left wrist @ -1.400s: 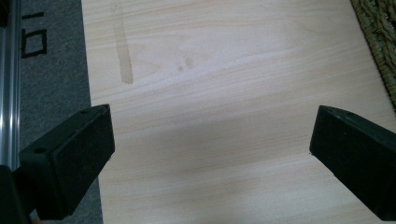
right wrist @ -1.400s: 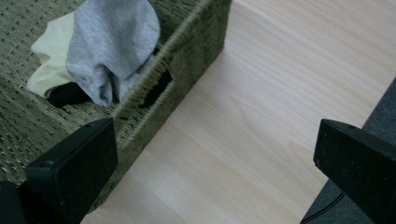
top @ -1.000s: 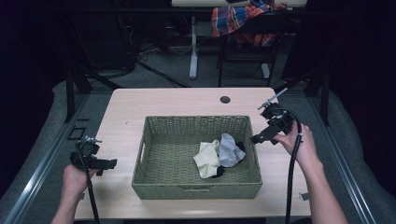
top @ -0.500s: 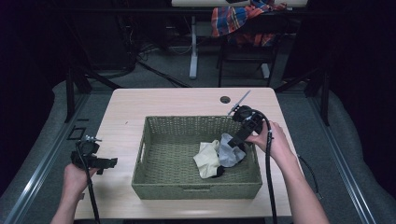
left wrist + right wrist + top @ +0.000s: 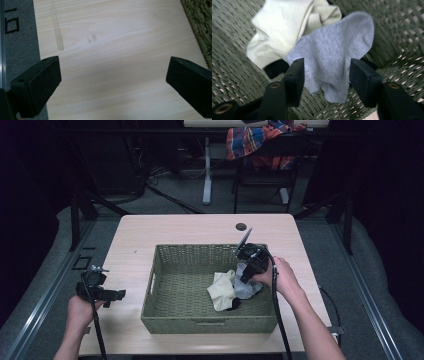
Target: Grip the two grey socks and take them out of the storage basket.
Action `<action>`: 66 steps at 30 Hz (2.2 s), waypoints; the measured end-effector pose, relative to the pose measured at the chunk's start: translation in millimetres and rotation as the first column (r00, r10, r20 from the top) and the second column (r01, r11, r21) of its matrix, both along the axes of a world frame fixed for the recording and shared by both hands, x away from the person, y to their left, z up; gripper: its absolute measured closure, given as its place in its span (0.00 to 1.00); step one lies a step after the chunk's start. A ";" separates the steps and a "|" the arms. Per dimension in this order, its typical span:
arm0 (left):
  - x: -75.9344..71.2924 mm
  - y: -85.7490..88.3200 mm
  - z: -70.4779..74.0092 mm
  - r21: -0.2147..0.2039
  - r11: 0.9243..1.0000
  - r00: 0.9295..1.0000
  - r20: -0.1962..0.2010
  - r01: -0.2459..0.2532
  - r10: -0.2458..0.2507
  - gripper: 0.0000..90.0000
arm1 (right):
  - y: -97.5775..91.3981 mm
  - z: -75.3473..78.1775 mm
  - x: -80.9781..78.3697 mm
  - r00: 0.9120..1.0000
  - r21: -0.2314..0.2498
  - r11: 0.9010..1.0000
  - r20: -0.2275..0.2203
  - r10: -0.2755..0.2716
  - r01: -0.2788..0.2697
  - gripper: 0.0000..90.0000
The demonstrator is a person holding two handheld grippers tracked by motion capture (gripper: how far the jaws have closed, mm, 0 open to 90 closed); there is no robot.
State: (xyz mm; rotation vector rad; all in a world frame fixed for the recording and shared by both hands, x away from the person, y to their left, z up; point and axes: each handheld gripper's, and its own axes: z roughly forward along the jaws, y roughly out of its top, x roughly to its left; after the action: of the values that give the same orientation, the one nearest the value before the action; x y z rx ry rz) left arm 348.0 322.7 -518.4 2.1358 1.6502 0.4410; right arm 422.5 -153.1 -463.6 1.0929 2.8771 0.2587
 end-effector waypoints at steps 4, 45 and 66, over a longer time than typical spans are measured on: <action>0.0 3.3 -0.6 -0.009 1.000 1.000 -0.006 -0.012 0.012 0.00 | -0.4 -5.1 2.2 1.000 -0.016 1.000 -0.015 -0.026 0.025 0.73; 1.6 -1.2 0.0 -0.008 1.000 1.000 -0.003 0.010 -0.010 0.00 | 2.7 -5.0 -3.1 0.999 -0.027 1.000 -0.048 -0.015 0.014 0.96; 4.6 -7.3 0.2 -0.006 1.000 1.000 -0.009 0.020 -0.020 0.00 | 5.4 -5.3 -7.3 0.999 -0.048 0.999 -0.028 -0.022 0.021 1.00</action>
State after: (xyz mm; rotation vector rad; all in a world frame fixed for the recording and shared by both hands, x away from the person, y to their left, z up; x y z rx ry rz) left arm 352.6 315.4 -518.2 2.1507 1.6317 0.4209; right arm 415.2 -147.6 -468.9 1.1275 2.8783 0.1738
